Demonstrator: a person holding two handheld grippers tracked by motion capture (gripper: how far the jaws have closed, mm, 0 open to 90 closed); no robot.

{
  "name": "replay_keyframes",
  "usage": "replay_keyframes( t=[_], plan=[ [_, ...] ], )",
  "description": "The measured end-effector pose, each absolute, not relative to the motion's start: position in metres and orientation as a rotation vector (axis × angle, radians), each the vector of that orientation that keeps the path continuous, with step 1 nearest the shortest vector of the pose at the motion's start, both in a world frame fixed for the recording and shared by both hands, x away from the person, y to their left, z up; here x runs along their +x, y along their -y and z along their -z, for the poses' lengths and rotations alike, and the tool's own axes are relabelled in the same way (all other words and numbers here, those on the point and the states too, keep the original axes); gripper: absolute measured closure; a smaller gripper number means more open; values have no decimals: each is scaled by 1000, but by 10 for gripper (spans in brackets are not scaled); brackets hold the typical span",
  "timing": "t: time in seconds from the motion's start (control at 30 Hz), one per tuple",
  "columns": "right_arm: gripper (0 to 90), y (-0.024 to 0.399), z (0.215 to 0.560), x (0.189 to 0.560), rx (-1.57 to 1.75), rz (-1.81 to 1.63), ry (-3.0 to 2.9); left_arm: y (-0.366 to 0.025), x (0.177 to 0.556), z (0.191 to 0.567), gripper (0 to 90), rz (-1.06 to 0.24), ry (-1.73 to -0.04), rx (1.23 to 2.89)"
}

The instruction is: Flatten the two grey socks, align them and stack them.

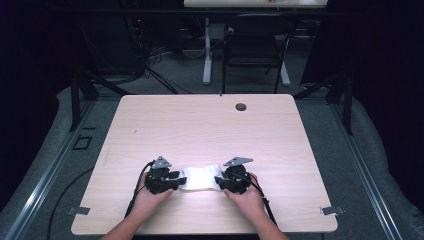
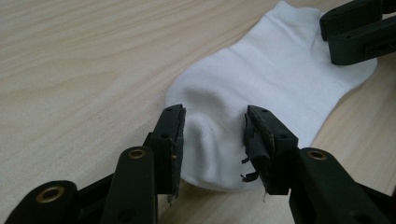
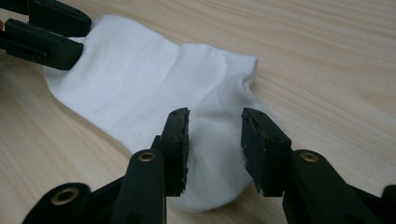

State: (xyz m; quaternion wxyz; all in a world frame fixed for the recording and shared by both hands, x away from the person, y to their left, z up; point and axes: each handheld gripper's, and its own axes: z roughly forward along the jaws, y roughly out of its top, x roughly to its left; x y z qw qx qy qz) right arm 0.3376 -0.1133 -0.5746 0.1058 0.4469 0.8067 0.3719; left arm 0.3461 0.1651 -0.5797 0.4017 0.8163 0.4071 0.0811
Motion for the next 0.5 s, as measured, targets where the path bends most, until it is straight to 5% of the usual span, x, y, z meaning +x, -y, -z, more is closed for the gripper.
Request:
replay_keyframes(
  t=[0.5],
  plan=[
    [622,113,578,347,1333,-1134,-2341,-167,352,582,575,-229,-1039,2033]
  ],
)
